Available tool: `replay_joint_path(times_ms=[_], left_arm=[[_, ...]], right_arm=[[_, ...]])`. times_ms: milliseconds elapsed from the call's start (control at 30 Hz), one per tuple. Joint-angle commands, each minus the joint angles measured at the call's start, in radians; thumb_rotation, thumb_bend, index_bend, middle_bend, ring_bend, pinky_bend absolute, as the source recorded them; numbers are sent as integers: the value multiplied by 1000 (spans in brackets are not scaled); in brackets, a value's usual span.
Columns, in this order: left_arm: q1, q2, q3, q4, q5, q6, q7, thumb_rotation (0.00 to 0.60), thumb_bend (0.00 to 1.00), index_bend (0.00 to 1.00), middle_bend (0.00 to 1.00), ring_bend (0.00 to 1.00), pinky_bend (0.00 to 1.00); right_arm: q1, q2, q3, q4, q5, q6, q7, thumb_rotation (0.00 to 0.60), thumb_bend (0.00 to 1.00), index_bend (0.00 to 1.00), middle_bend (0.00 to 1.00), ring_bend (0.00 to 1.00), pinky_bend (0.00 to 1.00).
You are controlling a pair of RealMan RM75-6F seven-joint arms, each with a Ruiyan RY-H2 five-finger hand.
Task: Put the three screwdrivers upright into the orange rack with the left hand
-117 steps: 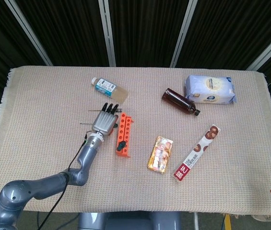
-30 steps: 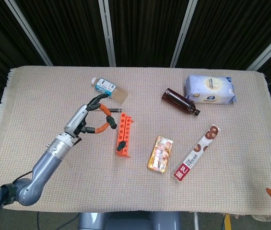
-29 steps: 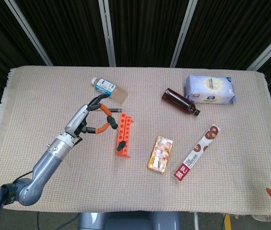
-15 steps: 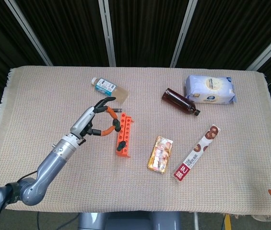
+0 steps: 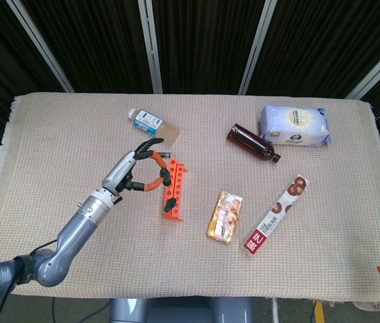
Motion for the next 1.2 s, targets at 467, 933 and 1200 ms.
replay_joint_path(times_ms=[467, 933, 1200], left_arm=[[-4, -104, 53, 112, 37, 5, -30, 600, 675, 655, 61, 0, 0], [-7, -167, 81, 179, 50, 28, 18, 600, 645, 629, 51, 0, 0], [-3, -175, 92, 182, 56, 25, 33, 600, 562, 574, 34, 0, 0]], right_arm=[[1, 1, 2, 0, 7, -7, -2, 600, 0, 91, 0, 0, 0], [3, 0, 2, 0, 9, -12, -3, 600, 0, 91, 0, 0, 0], [4, 0, 3, -1, 10, -14, -4, 600, 0, 91, 0, 0, 0]])
